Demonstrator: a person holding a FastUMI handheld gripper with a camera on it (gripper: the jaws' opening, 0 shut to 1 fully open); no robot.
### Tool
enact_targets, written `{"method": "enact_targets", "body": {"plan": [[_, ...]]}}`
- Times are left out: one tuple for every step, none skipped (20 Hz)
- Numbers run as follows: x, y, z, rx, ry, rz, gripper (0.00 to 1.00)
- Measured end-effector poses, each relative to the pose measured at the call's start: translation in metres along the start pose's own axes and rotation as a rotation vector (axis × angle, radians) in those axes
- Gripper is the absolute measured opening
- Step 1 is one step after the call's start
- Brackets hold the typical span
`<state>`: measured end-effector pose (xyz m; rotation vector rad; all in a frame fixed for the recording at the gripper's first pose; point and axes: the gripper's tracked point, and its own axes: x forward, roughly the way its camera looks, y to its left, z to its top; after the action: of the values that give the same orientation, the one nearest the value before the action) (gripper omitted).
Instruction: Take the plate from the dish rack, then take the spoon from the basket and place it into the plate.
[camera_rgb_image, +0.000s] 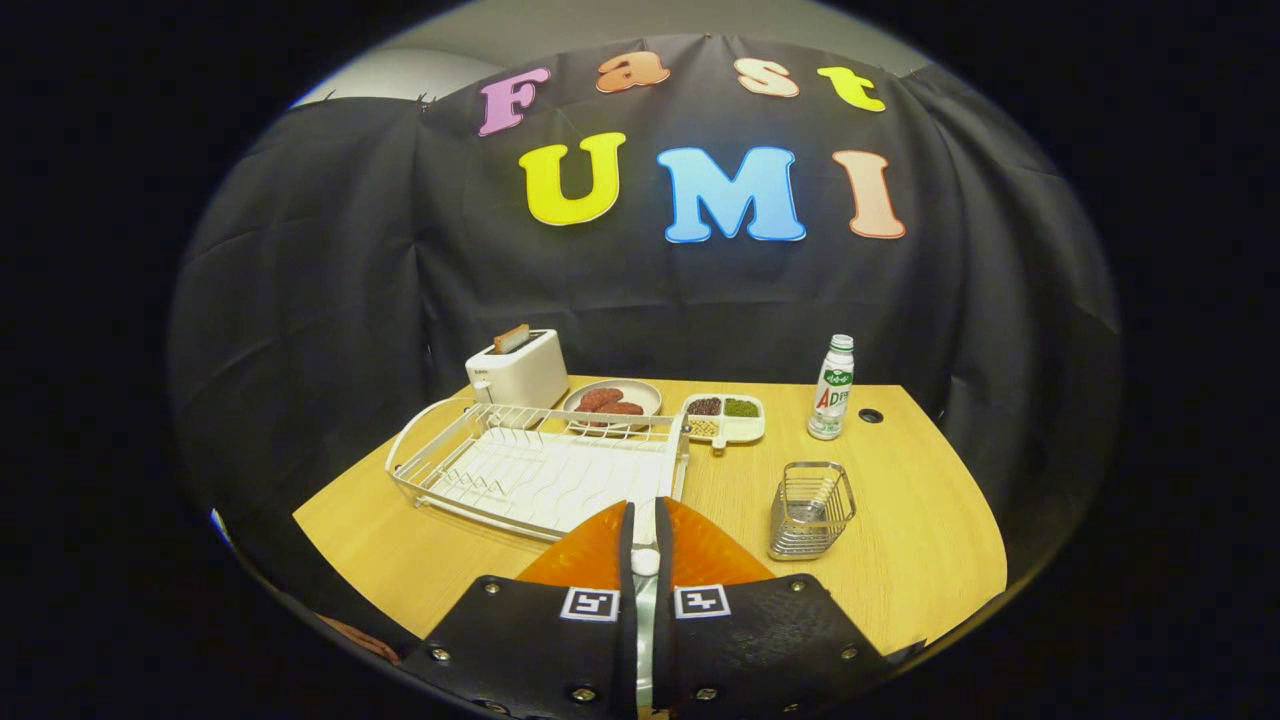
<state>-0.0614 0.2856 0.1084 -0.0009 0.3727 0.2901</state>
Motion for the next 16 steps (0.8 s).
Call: {"method": "enact_targets", "body": {"plan": [[0.002,0.002,-0.003,-0.002,0.007,0.001,0.06],[0.004,0.004,-0.007,-0.003,0.016,0.002,0.06],[0.007,0.007,-0.011,-0.006,0.024,0.004,0.06],[0.009,0.008,-0.013,-0.010,0.032,0.005,0.06],[0.010,0.011,-0.016,-0.018,0.038,0.005,0.06],[0.012,0.013,-0.018,-0.028,0.044,0.005,0.06],[0.013,0.014,-0.021,-0.035,0.051,0.005,0.06],[0.013,0.017,-0.022,-0.041,0.057,0.009,0.06],[0.014,0.020,-0.023,-0.043,0.060,0.015,0.06],[0.015,0.023,-0.023,-0.047,0.061,0.020,0.06],[0.016,0.024,-0.024,-0.051,0.065,0.020,0.06],[0.017,0.026,-0.025,-0.055,0.068,0.021,0.06],[0.018,0.028,-0.026,-0.057,0.070,0.021,0.06],[0.020,0.030,-0.028,-0.059,0.073,0.024,0.06],[0.022,0.032,-0.031,-0.069,0.079,0.023,0.06],[0.023,0.030,-0.031,-0.077,0.082,0.012,0.06]]}}
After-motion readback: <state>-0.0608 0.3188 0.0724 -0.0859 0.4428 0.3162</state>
